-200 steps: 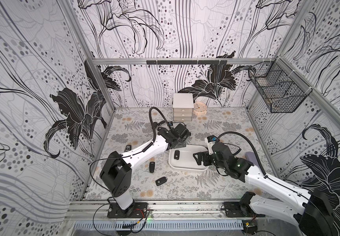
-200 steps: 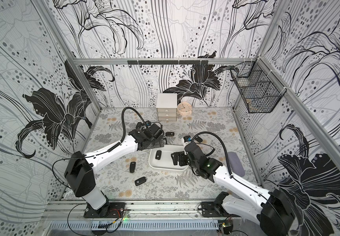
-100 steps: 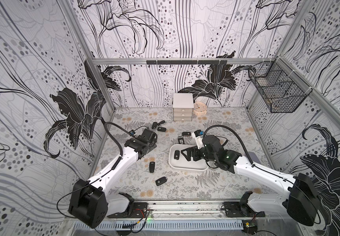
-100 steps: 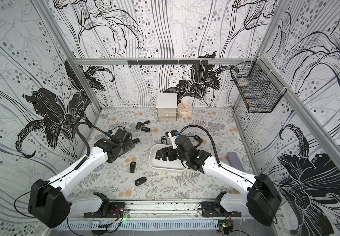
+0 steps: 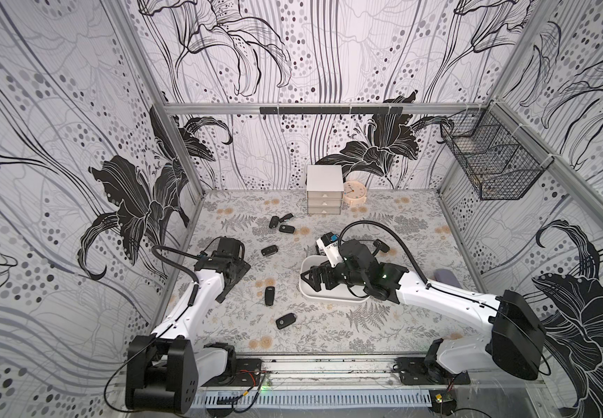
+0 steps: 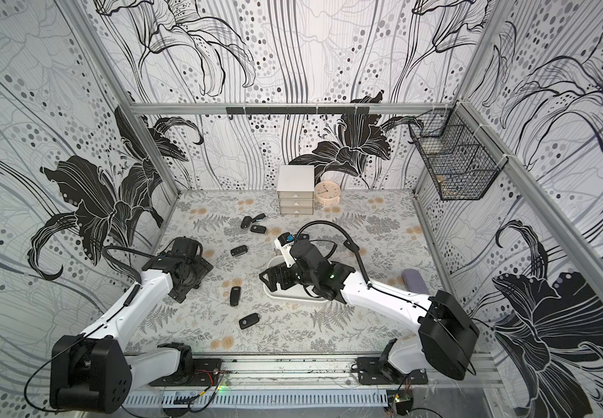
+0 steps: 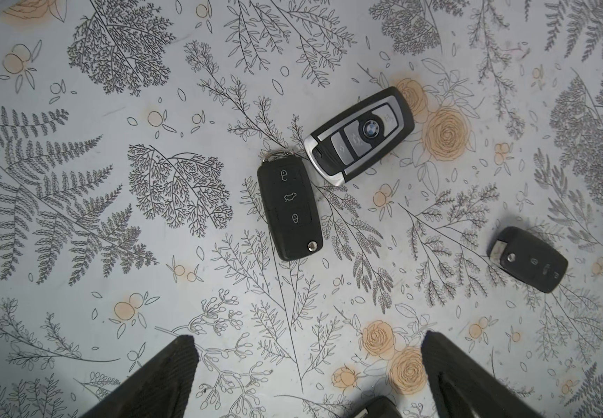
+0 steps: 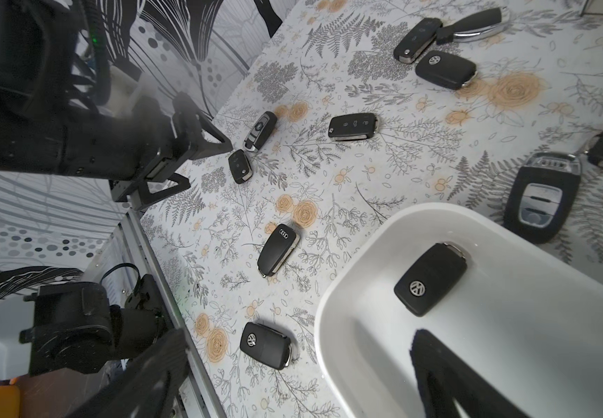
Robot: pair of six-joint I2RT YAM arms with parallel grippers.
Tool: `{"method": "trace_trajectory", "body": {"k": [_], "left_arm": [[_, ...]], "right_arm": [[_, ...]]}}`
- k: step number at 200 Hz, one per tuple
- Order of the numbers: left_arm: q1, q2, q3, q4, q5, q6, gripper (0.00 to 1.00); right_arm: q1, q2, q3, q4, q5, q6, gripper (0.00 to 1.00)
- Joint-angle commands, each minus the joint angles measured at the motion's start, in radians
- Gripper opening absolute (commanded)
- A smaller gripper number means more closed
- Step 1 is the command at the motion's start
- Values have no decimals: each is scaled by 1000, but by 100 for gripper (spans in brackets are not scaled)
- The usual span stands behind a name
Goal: Place the car key into the storage box
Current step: Pick up the car key from the center of the board.
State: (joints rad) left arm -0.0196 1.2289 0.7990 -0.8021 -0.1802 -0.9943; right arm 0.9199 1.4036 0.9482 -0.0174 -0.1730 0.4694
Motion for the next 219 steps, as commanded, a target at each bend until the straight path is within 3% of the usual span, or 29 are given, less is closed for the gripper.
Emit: {"method": "trace_trajectory", "body": {"k": [1,38,82,206,219], "left_arm": [[48,49,-9,88,51,60,93],[124,158,-9,155,73,94,79],[148,242,-15,195,64,104,66],[176,413,35,196,31,175,58],[181,426,38,200,36,186,52]], "right_arm": [[4,-5,27,7,-7,-29,100],[4,-24,17,-7,11,-49,100],[4,-27,22,-13,14,-71,100],[4,-31,19,-29,55,-105,100],[4,-29,21,-30,55,-105,100]]}}
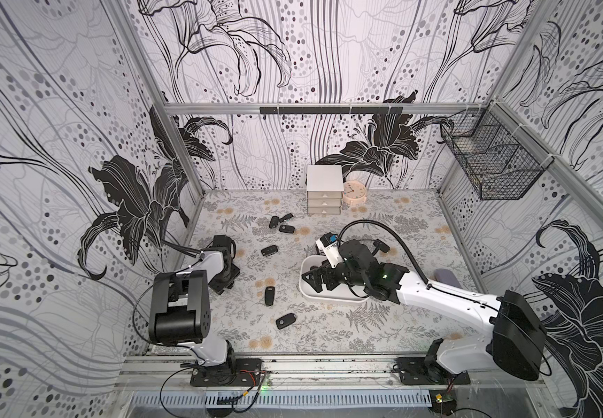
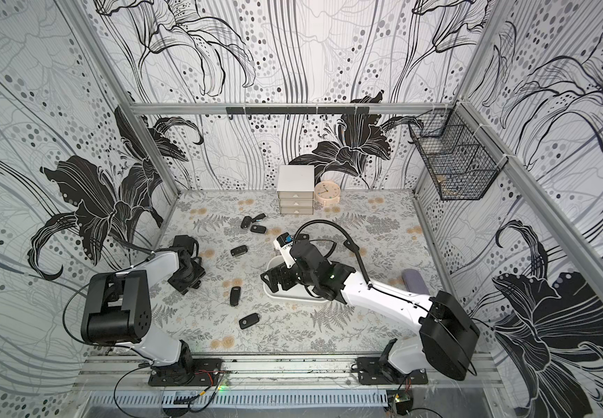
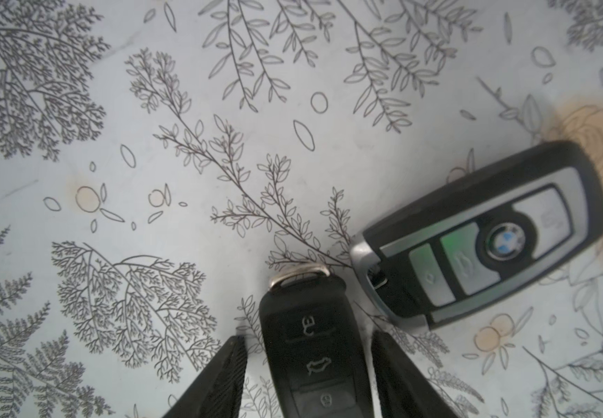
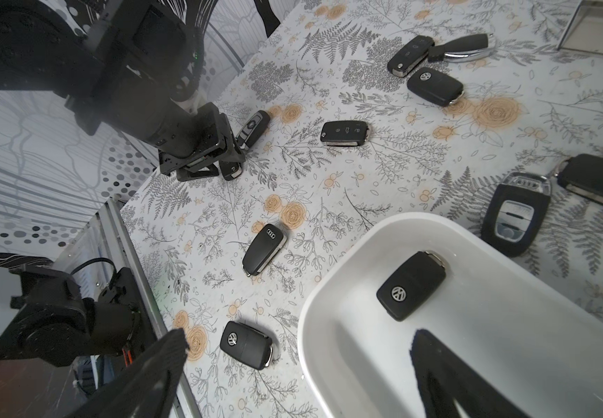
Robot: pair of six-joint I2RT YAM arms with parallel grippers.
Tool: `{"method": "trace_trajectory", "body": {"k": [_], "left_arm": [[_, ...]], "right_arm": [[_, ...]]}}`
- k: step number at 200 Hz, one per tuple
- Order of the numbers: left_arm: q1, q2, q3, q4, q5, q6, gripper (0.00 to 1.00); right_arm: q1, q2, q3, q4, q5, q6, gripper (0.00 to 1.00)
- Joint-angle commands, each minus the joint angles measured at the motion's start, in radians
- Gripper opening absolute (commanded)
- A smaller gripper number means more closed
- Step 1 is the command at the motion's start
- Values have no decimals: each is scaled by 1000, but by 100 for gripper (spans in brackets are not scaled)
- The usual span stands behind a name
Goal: Place the car key into the storage box
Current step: Pick up the car key from the center of the board.
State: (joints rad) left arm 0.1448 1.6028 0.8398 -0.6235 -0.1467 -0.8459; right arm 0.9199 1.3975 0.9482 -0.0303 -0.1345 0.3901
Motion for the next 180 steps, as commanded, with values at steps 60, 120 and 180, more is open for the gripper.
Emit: {"method": "trace_trajectory", "body": {"k": [60,120,180], "left_arm": [[16,-56,-41,-3,30,42,27],[-62,-279,-67,-121,36,5,27],[-324,-373,20,-228,-56,-30,27]], "right_arm": [[4,-18,11,-15,32,-14,100],[2,-22,13,-36,132,-2,100],[-2,-73,-40,-64,180,28,100]]}}
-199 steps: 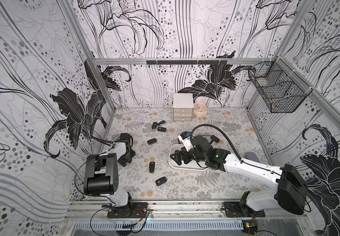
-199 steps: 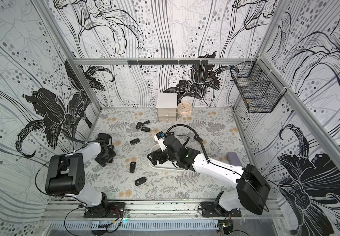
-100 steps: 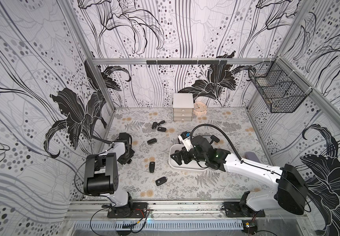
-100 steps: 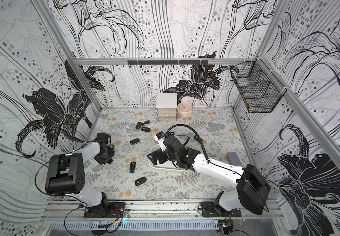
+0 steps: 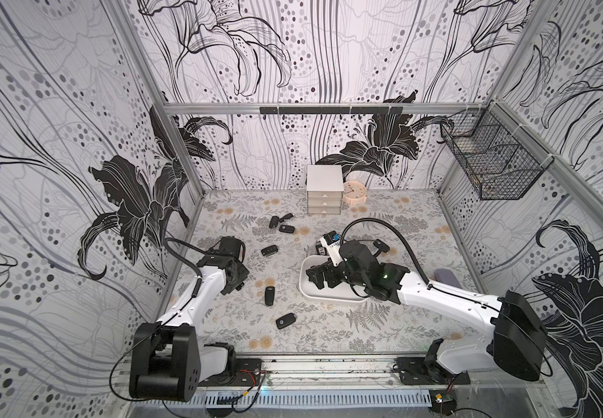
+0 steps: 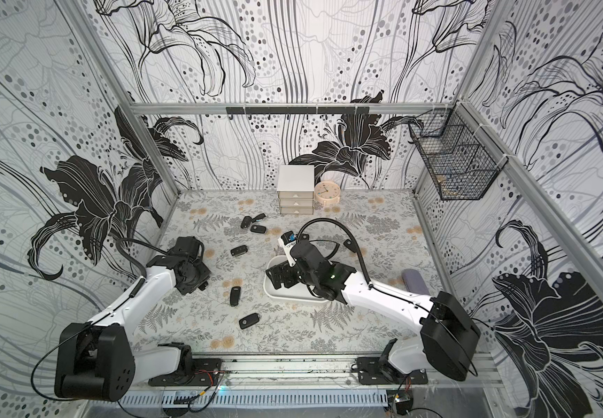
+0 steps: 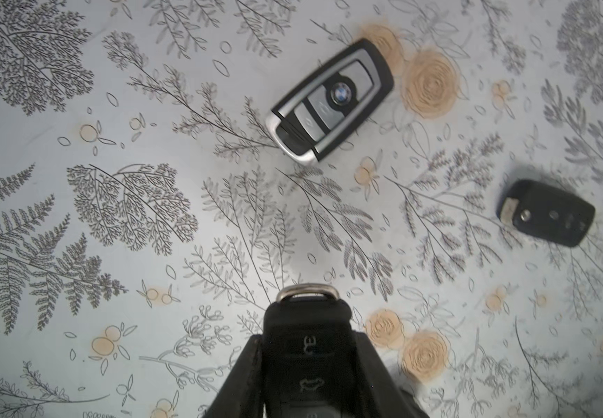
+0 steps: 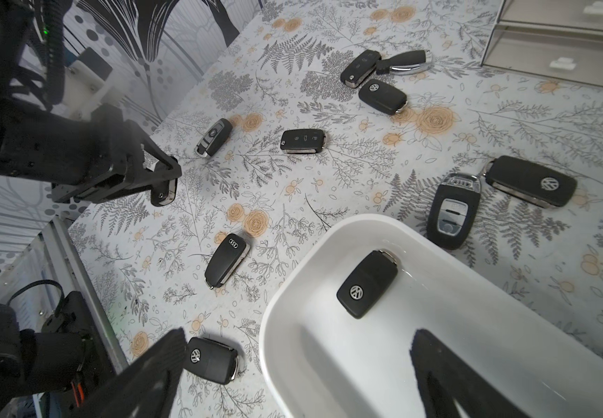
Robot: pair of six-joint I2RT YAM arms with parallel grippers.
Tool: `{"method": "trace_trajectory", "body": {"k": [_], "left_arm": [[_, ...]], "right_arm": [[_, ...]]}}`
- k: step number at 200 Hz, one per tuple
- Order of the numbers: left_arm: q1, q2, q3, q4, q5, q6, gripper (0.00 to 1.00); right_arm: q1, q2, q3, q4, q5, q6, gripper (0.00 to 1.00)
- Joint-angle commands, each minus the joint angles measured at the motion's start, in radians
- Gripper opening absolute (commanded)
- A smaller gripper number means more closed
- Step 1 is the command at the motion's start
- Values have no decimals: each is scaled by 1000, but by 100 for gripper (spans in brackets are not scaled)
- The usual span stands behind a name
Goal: Place the car key into the storage box
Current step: Pick up the car key from the center of the board, then place the car key in the storage box.
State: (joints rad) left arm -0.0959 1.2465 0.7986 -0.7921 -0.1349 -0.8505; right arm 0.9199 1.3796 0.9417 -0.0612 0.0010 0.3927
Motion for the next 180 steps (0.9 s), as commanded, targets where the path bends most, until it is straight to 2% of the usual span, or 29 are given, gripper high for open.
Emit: {"method": "trace_trajectory", "body": {"k": [1,58,96,136,180], "left_arm": [[-88,-17,64,-60,-69,-26,27],[-364,59,217,-34,-123,-30,27],[-513,215,356,16,-104,24,27],[-605,396,507,27,-81,77,27],[-648,559,624,23,-37,128,28]], "right_arm": [[-3,-56,-35,-34,47,26,100],[-44,-158,-135,-70,70,61,100],[-54,-271,-204,-118,120,81,100],[-56,-397,-267,-194,165,121,100],[-56,-525,-326,-249,206,164,100]]}}
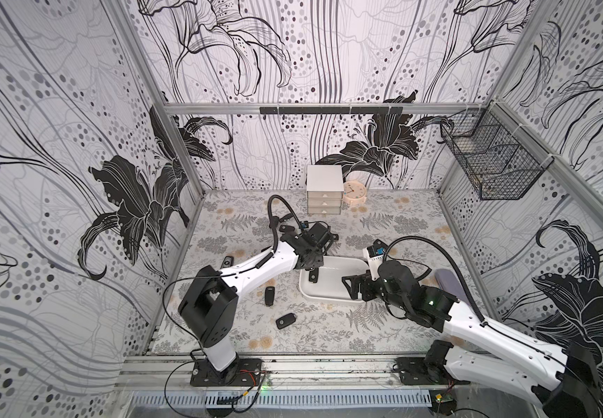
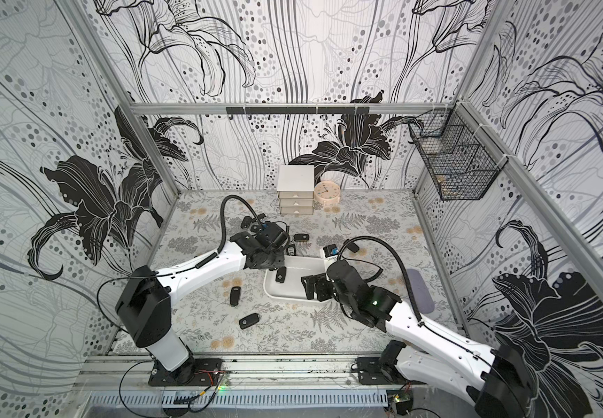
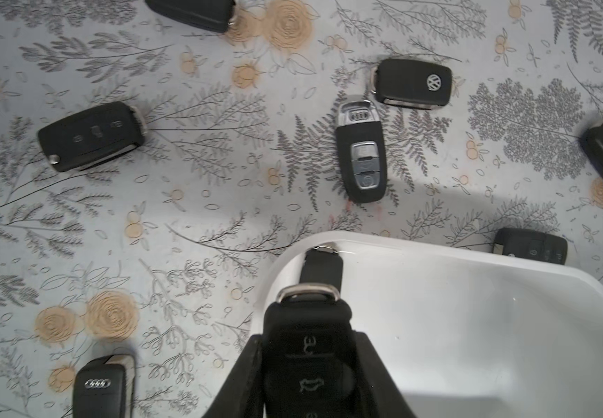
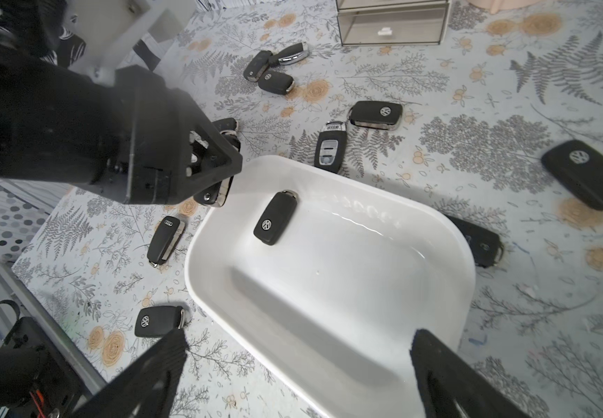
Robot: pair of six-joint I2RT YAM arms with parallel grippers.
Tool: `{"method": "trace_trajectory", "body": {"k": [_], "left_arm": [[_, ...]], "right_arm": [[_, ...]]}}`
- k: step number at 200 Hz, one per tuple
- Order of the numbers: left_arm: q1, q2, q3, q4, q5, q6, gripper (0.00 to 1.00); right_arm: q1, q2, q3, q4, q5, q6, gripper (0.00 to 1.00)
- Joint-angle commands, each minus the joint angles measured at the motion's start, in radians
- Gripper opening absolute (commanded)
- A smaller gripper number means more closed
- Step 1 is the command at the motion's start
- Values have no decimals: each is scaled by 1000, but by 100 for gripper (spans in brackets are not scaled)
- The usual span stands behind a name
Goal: Place the car key into the storage box
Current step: Place the car key in the storage box.
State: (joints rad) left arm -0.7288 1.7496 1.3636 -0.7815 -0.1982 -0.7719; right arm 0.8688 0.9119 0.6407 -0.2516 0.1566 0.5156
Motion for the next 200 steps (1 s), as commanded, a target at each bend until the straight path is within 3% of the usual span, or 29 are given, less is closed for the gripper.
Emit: {"method": "trace_trajectory", "body": {"k": [1,62,200], "left_arm": [[-15,59,62,13,28,49,28],[-52,234,186,-20,58,78,28],[-83,327,199,-53,-11,55,30]], "right_arm": [[-5,-60,-25,-60,50,42,100],[-5,-115,-60,-86,66,73,100],[-5,-43,-41,-49,63,53,100]]}}
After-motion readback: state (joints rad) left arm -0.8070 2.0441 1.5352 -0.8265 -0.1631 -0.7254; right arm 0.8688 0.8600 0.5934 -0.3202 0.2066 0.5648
